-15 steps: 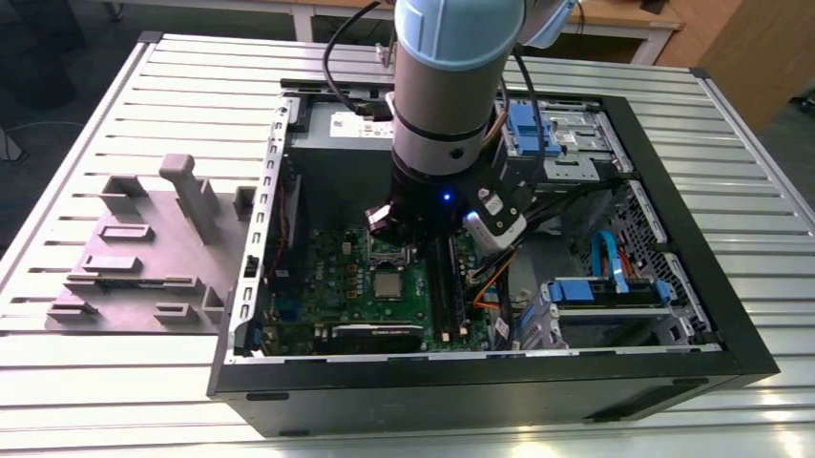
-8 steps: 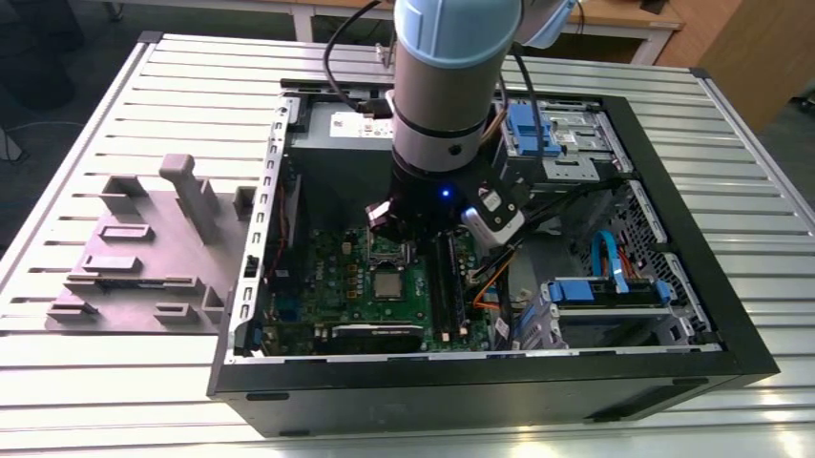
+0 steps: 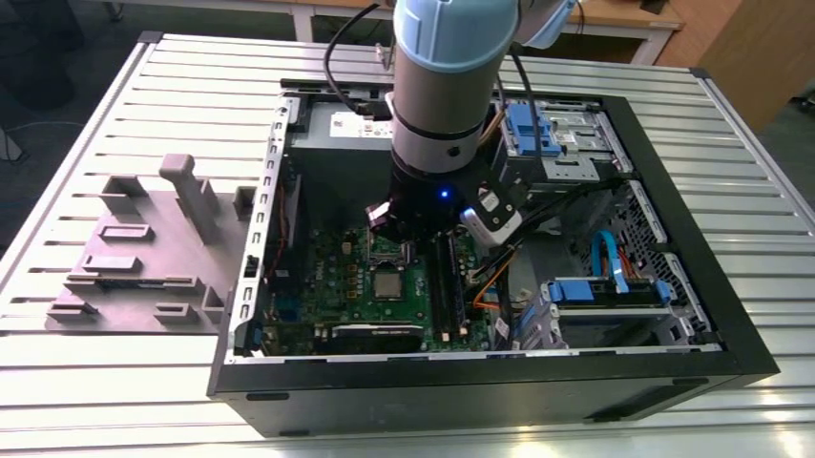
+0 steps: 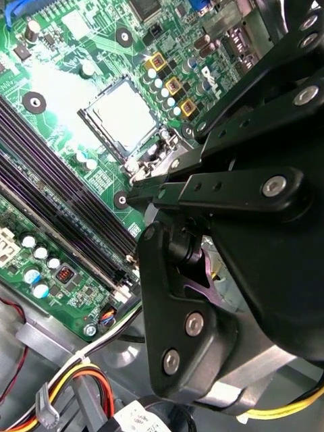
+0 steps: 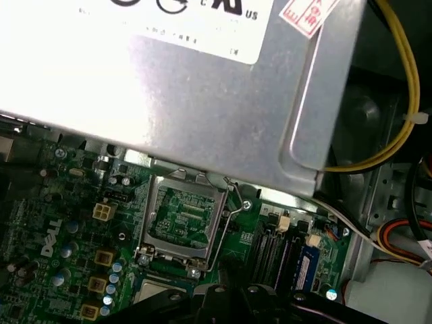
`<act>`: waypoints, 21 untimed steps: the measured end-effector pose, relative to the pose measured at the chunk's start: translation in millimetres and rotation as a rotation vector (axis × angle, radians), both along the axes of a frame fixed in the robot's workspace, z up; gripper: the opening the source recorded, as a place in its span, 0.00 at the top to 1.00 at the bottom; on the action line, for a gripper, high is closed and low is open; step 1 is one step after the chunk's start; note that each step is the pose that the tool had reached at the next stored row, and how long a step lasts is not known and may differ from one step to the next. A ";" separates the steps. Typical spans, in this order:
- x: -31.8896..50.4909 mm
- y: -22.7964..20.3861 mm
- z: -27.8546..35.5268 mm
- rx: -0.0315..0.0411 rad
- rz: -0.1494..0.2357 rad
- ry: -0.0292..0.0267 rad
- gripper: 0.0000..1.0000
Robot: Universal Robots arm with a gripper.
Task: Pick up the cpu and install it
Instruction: 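Close the cpu cover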
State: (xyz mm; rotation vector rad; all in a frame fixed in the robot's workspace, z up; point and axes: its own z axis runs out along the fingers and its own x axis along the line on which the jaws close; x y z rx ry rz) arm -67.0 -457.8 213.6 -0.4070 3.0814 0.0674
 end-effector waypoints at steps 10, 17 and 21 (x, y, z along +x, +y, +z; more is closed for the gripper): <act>1.8 0.0 -1.7 -0.0156 -0.032 0.0039 0.90; 2.2 0.1 -2.2 -0.0177 -0.036 0.0137 0.90; 2.4 0.0 -2.0 -0.0171 -0.036 0.0339 0.90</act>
